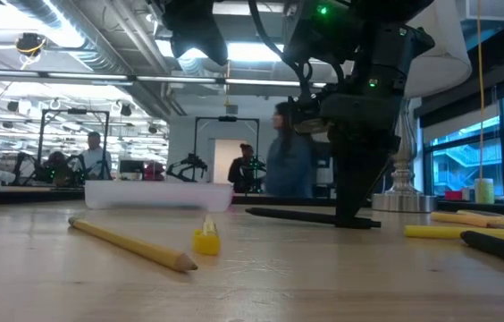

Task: Pick & place school supplies into a supply box
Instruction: Put the black pen into the pink supply box

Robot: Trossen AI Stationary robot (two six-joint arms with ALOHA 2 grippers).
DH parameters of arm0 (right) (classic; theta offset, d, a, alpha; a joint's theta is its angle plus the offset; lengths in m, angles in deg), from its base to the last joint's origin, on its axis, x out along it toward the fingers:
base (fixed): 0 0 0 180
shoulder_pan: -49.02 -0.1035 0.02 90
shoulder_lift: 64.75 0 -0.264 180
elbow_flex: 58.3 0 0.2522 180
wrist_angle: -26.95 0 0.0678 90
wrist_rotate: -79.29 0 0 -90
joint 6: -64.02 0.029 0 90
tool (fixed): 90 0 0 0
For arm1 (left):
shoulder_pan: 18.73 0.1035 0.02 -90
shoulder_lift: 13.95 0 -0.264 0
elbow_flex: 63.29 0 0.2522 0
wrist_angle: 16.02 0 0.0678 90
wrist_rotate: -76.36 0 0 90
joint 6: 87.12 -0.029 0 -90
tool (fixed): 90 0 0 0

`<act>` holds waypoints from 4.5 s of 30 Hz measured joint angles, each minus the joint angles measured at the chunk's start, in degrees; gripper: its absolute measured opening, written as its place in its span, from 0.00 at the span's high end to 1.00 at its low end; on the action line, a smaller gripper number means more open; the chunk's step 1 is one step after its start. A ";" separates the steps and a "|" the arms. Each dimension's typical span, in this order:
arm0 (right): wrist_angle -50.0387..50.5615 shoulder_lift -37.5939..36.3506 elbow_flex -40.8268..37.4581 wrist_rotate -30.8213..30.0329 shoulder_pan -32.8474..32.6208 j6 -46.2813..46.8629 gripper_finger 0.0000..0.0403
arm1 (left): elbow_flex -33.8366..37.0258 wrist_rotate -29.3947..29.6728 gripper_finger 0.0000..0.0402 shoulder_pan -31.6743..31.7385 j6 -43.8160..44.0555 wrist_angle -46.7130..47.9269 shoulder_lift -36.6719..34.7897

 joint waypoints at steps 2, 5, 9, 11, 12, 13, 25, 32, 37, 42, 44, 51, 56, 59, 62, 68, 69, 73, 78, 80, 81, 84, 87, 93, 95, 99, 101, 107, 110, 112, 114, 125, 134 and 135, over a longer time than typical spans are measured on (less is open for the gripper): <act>0.00 0.02 -0.02 -0.04 0.00 0.32 0.90 | 0.00 -0.01 0.81 0.00 0.00 0.00 0.00; -0.07 0.02 -0.04 -0.09 0.00 0.40 0.89 | 0.00 0.00 0.81 0.00 0.00 0.00 0.00; -0.28 0.02 -0.09 0.02 0.00 -0.54 0.88 | 0.00 -0.02 0.81 0.00 0.00 0.00 0.00; -0.28 0.02 -0.09 0.00 0.00 -0.57 0.88 | 0.00 -0.02 0.81 0.00 0.53 0.00 0.00; -0.31 0.02 -0.09 0.02 0.00 -0.60 0.89 | 0.00 -0.02 0.81 0.00 0.84 0.00 0.00; -0.31 0.02 -0.09 0.02 0.01 -0.65 0.90 | 0.00 -0.02 0.81 0.00 1.01 0.00 0.00; 5.54 0.52 5.40 0.19 0.00 -3.85 0.89 | 0.00 -0.02 0.81 0.01 1.33 0.00 0.00; 15.53 0.39 12.90 -1.25 -0.08 -7.29 0.91 | 0.00 -6.50 0.81 -0.45 8.62 9.39 0.00; 23.67 0.34 18.94 -5.53 -0.89 -10.19 0.93 | 0.02 -7.45 0.81 -4.19 12.00 15.01 0.00; 27.23 0.21 24.14 -9.81 -1.66 -12.78 0.97 | 0.02 -4.86 0.81 -8.04 12.45 14.07 -1.60; 27.58 0.17 25.37 -10.01 -1.97 -13.21 0.99 | 0.02 -3.55 0.81 -9.14 13.89 13.46 -2.54; 27.84 0.09 24.54 -4.13 -4.16 -12.64 0.89 | 0.02 3.61 0.81 -13.80 17.78 12.17 -4.20; 21.77 0.07 21.37 -0.51 -4.32 -9.48 0.70 | 0.02 6.03 0.81 -15.59 20.45 11.98 -4.15; 17.15 0.07 18.32 -1.40 -4.42 -9.04 0.60 | 0.02 6.24 0.81 -16.32 22.42 11.98 -4.15; 14.42 0.07 14.83 -1.55 -5.21 -8.81 0.55 | 0.02 7.18 0.81 -17.57 23.83 11.98 -4.15; 5.28 0.07 7.83 -1.99 -6.55 -8.35 0.52 | 0.02 10.50 0.81 -19.84 25.53 11.96 -4.13; 4.51 0.07 7.07 -2.11 -6.71 -8.26 0.52 | 0.02 10.87 0.81 -20.14 25.53 11.96 -4.13; 3.28 0.07 4.88 -5.57 -7.76 -7.98 0.52 | 0.02 11.71 0.81 -20.80 25.52 11.97 -4.11; 2.49 0.07 4.57 -7.56 -8.20 -7.96 0.52 | 0.02 12.31 0.81 -20.74 25.44 11.98 -4.11; 1.88 0.07 4.57 -7.50 -8.20 -7.93 0.52 | 0.02 12.30 0.81 -20.76 25.44 11.98 -4.11; 1.52 0.07 4.57 -7.09 -8.19 -7.85 0.52 | 0.02 12.30 0.81 -20.76 25.43 11.97 -4.11; 1.48 0.07 4.57 -5.88 -8.17 -6.19 0.52 | 0.02 12.31 0.81 -20.74 25.44 11.98 -4.11; 1.48 0.27 4.57 -5.64 -8.17 -5.12 0.52 | 0.02 12.29 0.81 -20.74 25.40 11.98 -4.11; 0.02 2.86 4.57 -5.22 -8.17 -4.92 0.52 | 0.02 12.22 0.81 -20.74 25.33 11.98 -4.11; 0.13 3.69 4.83 -5.14 -8.16 -4.40 0.52 | 0.02 12.12 0.81 -20.74 25.33 11.93 -4.11; 0.42 4.57 4.87 -4.05 -7.89 -1.67 0.55 | 0.02 12.07 0.81 -20.74 25.33 11.93 -4.11; 0.50 4.59 4.85 -3.74 -7.85 -0.57 0.60 | 0.02 12.07 0.81 -20.74 25.33 11.93 -4.11; 1.44 4.50 4.79 -3.46 -7.58 -0.52 0.75 | 0.02 12.05 0.81 -20.74 25.33 11.95 -4.11; 2.07 4.52 4.79 -3.77 -7.60 -0.58 0.83 | 0.02 12.05 0.81 -20.74 25.33 11.94 -4.11; 2.25 4.55 4.76 -3.81 -7.65 -1.14 0.87 | 0.02 12.04 0.81 -20.74 25.38 11.94 -4.11; 2.33 4.55 4.76 -3.80 -7.65 -2.30 0.88 | 0.02 12.02 0.81 -20.74 25.46 11.96 -4.11; 5.79 -0.35 4.13 -1.47 -7.81 -2.64 0.87 | 0.02 8.03 0.81 -20.99 28.79 11.90 -4.11; 9.09 -12.30 4.44 -0.65 -7.45 -2.56 0.87 | 0.02 8.08 0.81 -22.86 27.39 0.62 -4.10; 9.63 -13.97 4.44 -0.68 -7.43 -2.52 0.86 | 0.02 8.65 0.81 -23.19 26.06 -2.31 -4.09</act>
